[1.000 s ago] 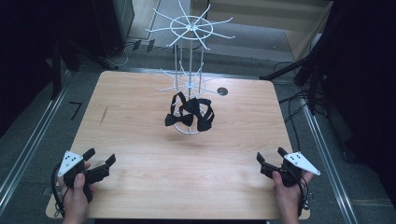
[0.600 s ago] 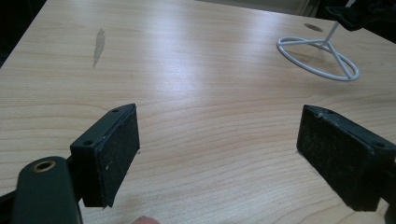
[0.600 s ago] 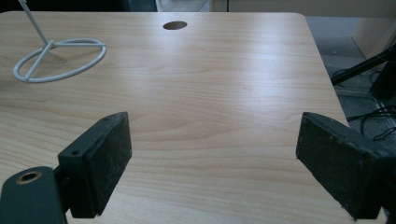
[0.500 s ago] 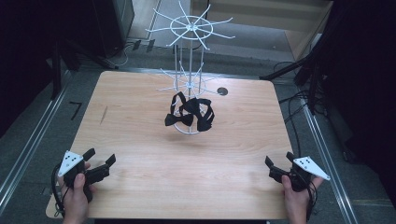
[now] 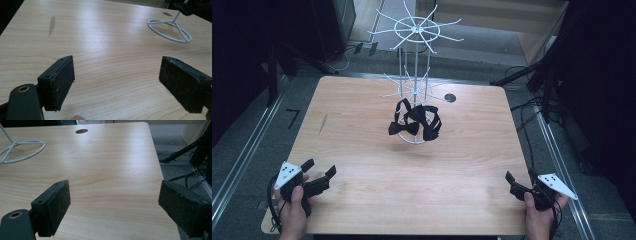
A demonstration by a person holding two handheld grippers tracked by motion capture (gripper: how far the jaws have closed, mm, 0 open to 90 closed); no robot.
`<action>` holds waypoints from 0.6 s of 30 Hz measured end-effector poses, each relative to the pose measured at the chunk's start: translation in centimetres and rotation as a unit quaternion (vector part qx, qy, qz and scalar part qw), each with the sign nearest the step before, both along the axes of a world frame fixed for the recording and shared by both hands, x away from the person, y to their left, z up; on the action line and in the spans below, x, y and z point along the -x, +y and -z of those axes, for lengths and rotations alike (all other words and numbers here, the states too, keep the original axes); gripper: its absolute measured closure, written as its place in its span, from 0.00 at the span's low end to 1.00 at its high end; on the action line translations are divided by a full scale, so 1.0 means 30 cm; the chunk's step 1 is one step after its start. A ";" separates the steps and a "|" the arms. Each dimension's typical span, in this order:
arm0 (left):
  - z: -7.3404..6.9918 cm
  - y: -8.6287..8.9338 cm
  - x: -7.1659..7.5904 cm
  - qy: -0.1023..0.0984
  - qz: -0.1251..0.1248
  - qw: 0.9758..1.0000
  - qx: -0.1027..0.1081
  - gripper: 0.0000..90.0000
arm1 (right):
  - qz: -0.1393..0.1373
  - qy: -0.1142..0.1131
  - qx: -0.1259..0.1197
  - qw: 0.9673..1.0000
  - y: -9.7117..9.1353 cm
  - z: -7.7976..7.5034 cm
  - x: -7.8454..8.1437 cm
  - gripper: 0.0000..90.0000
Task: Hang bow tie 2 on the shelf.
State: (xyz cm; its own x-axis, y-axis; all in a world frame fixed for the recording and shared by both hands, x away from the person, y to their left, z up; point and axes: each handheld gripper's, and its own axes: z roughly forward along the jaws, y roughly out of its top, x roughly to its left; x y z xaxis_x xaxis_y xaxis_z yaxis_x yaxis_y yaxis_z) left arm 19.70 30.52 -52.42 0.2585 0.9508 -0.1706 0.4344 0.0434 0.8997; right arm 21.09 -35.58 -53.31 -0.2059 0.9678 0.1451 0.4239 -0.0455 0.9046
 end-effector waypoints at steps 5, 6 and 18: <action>0.000 0.000 0.000 -0.001 0.000 1.000 0.000 0.16 | 0.003 0.005 -0.002 1.000 -0.024 0.008 0.015 0.12; 0.000 0.000 0.001 -0.001 -0.001 1.000 0.000 0.16 | 0.003 0.005 -0.001 1.000 -0.028 0.011 0.016 0.12; 0.000 0.000 0.000 0.001 0.000 1.000 -0.001 0.16 | 0.005 0.015 0.005 1.000 -0.037 0.038 0.028 0.13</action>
State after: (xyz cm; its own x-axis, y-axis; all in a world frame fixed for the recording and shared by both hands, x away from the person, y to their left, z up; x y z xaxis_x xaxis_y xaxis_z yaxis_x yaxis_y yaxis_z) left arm 19.70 30.51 -52.42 0.2579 0.9513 -0.1687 0.4354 0.0414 0.8993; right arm 20.26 -36.69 -54.45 -0.1927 0.9712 0.1405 0.4502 -0.0397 0.8920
